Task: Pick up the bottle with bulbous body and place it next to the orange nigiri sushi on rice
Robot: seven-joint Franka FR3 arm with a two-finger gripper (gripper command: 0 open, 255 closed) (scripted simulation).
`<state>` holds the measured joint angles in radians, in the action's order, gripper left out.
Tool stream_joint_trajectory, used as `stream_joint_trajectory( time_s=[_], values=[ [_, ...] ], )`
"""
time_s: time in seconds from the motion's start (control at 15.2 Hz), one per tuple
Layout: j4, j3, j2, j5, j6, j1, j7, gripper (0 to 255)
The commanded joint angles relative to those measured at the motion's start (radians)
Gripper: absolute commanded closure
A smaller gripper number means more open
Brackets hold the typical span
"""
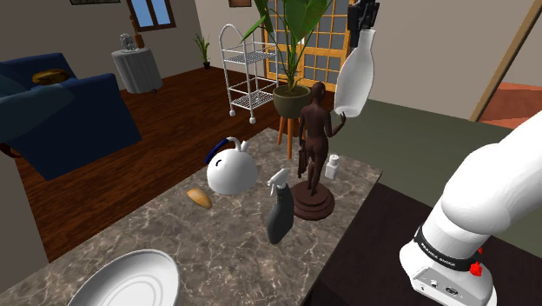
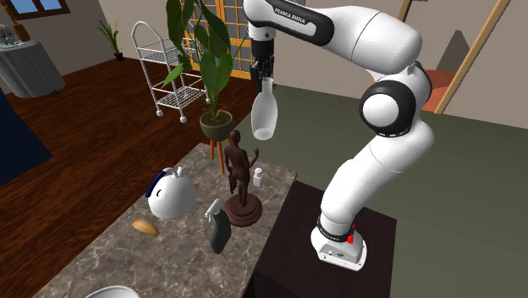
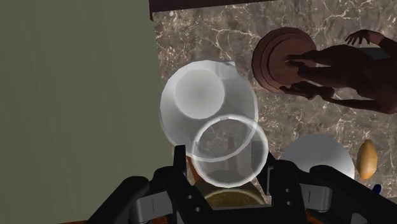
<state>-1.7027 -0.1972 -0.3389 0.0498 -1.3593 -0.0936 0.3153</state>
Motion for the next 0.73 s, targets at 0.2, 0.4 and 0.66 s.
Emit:
stream_joint_trajectory(
  time_s=[0.2, 0.4, 0.66],
  values=[
    [0.114, -0.003, 0.040, -0.006, 0.074, 0.002, 0.005, 255],
    [0.186, -0.006, 0.068, -0.010, 0.119, 0.002, 0.009, 255],
    [0.291, -0.010, 0.109, -0.017, 0.183, 0.003, 0.016, 255]
  ],
)
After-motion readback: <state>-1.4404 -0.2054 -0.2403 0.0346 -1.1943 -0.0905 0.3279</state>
